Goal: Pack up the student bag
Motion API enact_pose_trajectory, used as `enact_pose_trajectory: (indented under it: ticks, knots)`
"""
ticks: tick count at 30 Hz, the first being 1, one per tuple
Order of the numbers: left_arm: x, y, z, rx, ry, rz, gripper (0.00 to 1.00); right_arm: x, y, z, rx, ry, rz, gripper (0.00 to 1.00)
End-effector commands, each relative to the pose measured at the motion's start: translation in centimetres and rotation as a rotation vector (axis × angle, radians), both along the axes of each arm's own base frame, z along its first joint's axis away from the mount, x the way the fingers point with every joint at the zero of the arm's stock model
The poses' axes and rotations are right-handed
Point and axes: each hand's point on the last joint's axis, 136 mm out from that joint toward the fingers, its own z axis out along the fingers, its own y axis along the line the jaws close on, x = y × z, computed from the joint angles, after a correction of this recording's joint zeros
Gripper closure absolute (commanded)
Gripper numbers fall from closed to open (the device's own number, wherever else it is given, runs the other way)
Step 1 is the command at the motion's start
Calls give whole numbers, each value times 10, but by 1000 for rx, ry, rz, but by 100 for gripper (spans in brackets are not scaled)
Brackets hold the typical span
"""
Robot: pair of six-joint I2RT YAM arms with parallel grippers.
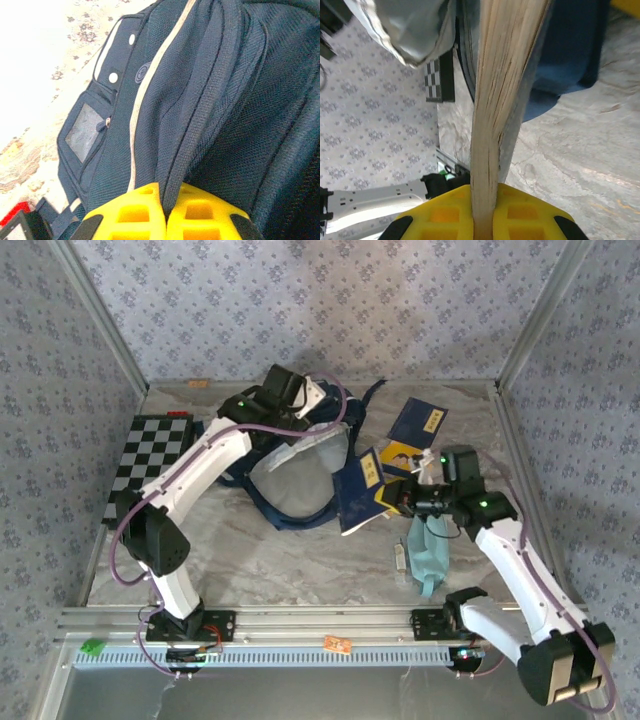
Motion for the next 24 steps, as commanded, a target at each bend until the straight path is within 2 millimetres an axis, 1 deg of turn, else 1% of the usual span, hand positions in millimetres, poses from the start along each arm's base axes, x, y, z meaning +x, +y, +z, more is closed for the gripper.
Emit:
enact_pose_trajectory:
  ticks: [1, 2, 3, 5, 7, 11, 12, 13, 15, 18, 19, 21, 23, 24]
  knots:
    - [-2, 10, 45, -19, -97, 17, 100, 14, 10, 18, 16, -90, -22, 100]
    - [-3, 11, 48, -25, -101, 16, 100, 17, 12, 16, 23, -95, -33, 100]
    - [-4, 12, 54, -35, -111, 18, 100, 20, 18, 14, 48, -101, -36, 100]
    - [-4, 13, 66, -54, -134, 32, 100, 22, 37, 11, 91, -93, -7, 100]
    - [-5, 14, 76, -59, -143, 30, 100, 29, 55, 4, 64, -97, 11, 100]
    - [-7, 18, 80, -54, -151, 27, 100, 54, 95, 3, 61, -170, 18, 100]
    - [-8, 19, 82, -51, -152, 35, 100, 62, 104, 1, 57, -186, 8, 100]
    - [-9, 22, 83, -48, -151, 45, 100, 71, 112, -5, 45, -188, -7, 100]
    - [-12, 25, 87, -45, -155, 48, 100, 92, 130, -10, 43, -216, -23, 100]
    - [-14, 33, 89, -48, -169, 57, 100, 126, 147, -23, 21, -243, -79, 100]
    - [-15, 36, 87, -54, -162, 58, 100, 137, 155, -21, 48, -269, -94, 100]
    - [-18, 38, 84, -69, -151, 46, 100, 154, 168, -25, 57, -300, -116, 100]
    - [-19, 42, 82, -72, -150, 52, 100, 170, 176, -34, 28, -329, -159, 100]
    - [-19, 45, 81, -74, -146, 55, 100, 179, 179, -43, 17, -329, -189, 100]
